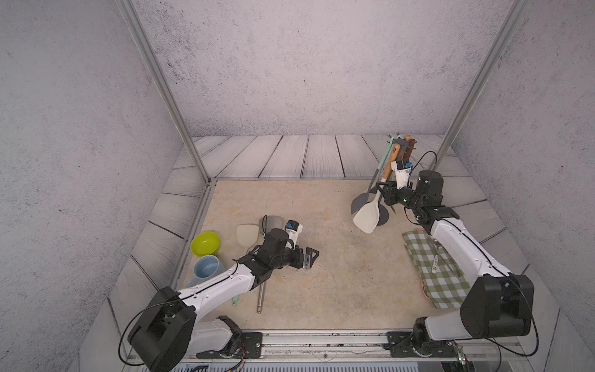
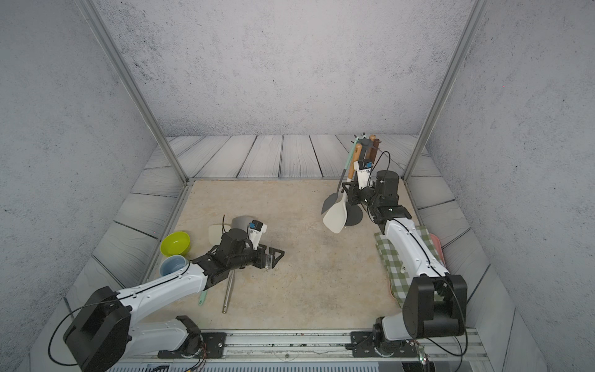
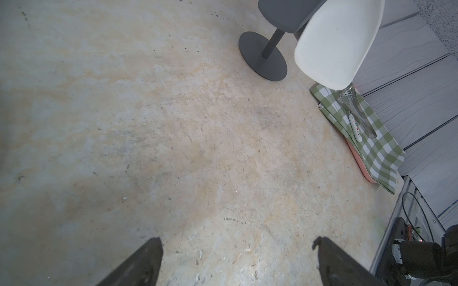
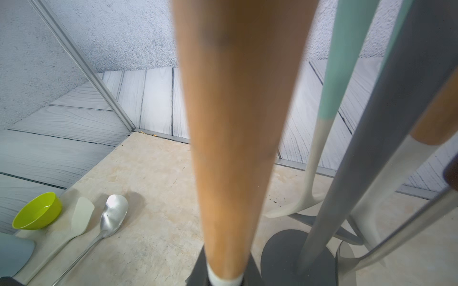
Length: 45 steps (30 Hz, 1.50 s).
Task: Take the spatula off the kitchen utensil rack
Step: Take off the spatula from the rack, then place the spatula at the center of the board.
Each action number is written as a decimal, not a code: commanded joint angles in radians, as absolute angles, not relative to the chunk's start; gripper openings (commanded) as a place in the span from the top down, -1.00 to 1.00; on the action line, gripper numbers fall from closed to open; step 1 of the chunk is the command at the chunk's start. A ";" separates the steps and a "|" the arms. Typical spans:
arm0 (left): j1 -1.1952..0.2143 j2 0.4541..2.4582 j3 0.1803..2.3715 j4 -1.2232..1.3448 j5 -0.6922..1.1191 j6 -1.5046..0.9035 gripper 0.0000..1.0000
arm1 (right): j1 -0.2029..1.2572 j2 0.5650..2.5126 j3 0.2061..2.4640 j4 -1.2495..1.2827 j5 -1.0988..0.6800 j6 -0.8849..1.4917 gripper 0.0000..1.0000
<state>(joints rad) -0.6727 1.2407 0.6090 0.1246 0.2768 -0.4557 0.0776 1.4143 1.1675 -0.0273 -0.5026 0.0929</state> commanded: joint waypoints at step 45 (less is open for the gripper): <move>-0.387 1.023 0.966 -0.175 0.470 -0.802 -0.98 | 0.703 1.491 1.209 -0.523 -0.351 -0.181 1.00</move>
